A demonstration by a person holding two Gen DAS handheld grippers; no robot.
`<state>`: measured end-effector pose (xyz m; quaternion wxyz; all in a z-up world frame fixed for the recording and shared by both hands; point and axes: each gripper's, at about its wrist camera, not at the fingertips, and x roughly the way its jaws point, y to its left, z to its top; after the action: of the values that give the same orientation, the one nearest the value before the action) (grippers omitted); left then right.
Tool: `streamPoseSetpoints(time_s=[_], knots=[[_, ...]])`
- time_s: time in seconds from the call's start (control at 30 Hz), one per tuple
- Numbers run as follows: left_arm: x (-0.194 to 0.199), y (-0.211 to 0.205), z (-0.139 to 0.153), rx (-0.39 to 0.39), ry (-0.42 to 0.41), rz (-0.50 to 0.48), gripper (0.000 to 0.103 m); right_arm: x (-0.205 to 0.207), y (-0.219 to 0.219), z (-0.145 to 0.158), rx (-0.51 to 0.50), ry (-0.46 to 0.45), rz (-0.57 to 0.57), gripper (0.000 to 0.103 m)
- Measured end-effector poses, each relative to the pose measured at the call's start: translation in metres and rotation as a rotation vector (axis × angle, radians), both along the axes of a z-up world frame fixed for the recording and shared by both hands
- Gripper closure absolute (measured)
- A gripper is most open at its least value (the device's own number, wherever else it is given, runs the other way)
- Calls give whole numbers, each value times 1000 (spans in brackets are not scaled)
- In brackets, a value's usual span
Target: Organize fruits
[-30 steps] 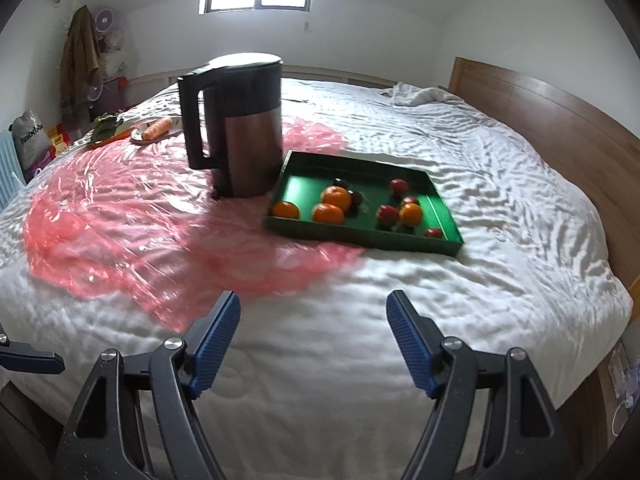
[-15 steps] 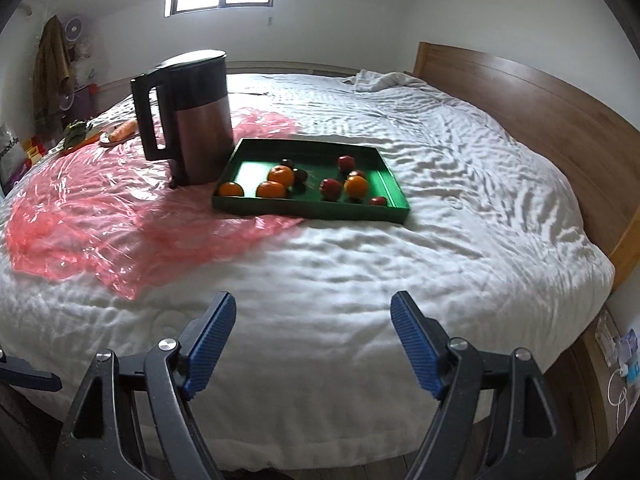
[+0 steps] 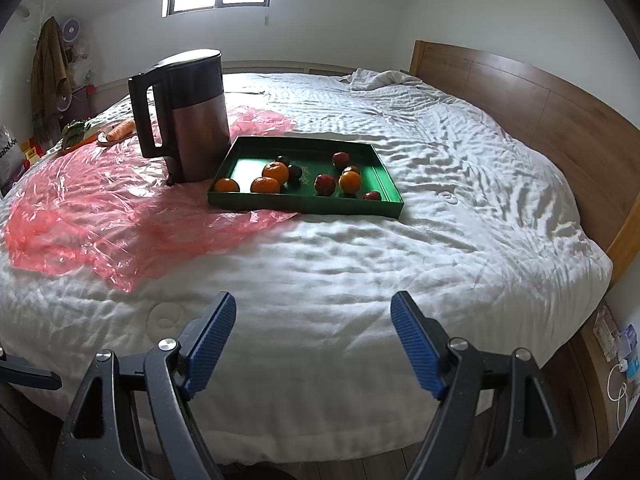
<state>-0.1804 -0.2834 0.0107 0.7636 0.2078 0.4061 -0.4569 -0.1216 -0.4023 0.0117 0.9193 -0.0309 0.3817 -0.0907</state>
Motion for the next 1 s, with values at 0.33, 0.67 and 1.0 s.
streamPoseSetpoints(time_s=[0.33,0.67,1.0], knots=[[28,36,5,-37,-90,219,24,5,22,3,3,-5,56,0],[68,99,1,-78,-127,505,23,21,61,5,18,-31,139,0],[109,180,2,-118,-211,802,7,46,108,6,50,-83,208,0]])
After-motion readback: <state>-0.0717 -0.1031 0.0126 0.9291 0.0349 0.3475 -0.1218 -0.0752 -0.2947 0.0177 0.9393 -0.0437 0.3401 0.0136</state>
